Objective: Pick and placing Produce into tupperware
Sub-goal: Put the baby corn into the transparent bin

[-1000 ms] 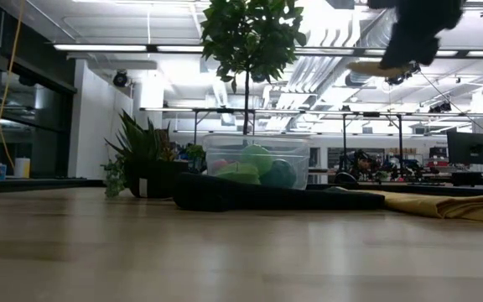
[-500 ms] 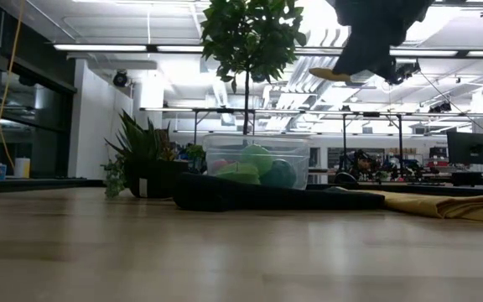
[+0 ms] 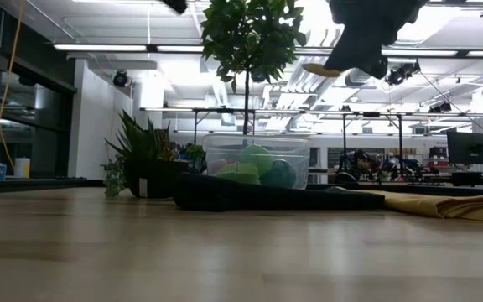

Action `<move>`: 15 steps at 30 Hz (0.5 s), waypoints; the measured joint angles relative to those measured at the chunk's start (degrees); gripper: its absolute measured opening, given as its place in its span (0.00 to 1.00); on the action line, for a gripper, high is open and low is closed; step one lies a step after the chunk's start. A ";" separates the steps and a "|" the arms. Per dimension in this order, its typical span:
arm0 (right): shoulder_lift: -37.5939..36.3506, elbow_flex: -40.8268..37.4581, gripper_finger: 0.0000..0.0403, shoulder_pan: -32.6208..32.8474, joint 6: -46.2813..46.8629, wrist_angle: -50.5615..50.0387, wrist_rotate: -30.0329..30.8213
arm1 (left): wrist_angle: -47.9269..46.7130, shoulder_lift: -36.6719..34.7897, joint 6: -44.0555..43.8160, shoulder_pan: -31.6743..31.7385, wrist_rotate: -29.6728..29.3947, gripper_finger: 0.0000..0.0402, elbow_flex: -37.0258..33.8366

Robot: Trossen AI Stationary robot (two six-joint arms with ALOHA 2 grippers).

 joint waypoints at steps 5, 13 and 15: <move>0.89 0.06 0.05 -1.14 0.49 3.27 -0.31 | 10.54 -9.74 -0.32 0.00 1.14 0.10 -12.90; 6.80 0.09 0.05 -3.91 1.10 9.12 -3.67 | 25.06 -26.86 -1.90 -0.01 1.33 0.10 -31.43; 8.41 0.09 0.05 -4.55 1.39 11.64 -3.91 | 25.91 -30.10 -3.46 0.00 1.25 0.10 -34.95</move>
